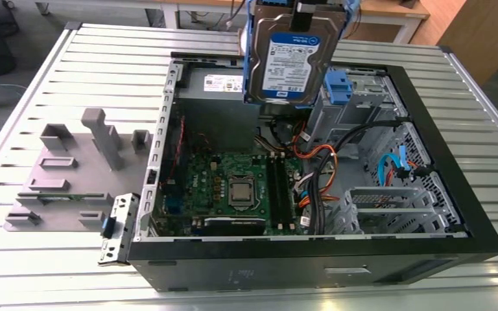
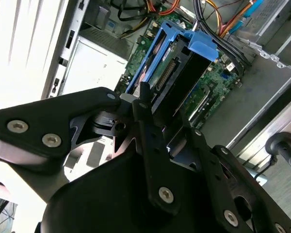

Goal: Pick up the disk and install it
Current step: 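Pick up the disk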

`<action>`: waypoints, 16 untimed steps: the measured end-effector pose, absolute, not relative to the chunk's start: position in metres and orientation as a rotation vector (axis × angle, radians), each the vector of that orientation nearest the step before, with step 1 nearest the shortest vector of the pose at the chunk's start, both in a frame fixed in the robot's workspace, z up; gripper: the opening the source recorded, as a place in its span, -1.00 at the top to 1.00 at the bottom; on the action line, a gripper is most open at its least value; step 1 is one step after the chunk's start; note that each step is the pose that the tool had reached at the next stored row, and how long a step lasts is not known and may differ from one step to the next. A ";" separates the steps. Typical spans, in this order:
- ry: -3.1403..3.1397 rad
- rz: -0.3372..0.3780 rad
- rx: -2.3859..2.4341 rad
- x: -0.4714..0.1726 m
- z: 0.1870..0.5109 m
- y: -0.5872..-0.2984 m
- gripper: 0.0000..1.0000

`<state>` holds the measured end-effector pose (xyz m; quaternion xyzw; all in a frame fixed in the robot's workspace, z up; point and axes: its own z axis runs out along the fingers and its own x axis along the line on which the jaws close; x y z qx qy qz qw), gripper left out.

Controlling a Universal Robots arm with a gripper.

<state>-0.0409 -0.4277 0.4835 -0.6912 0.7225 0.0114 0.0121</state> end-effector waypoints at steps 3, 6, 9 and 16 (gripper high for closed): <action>2.252 0.035 -2.155 -0.041 0.483 -0.436 0.30; 2.252 0.035 -2.155 -0.041 0.483 -0.444 0.30; 2.252 0.035 -2.155 -0.041 0.483 -0.452 0.30; 2.252 0.035 -2.155 -0.041 0.483 -0.469 0.30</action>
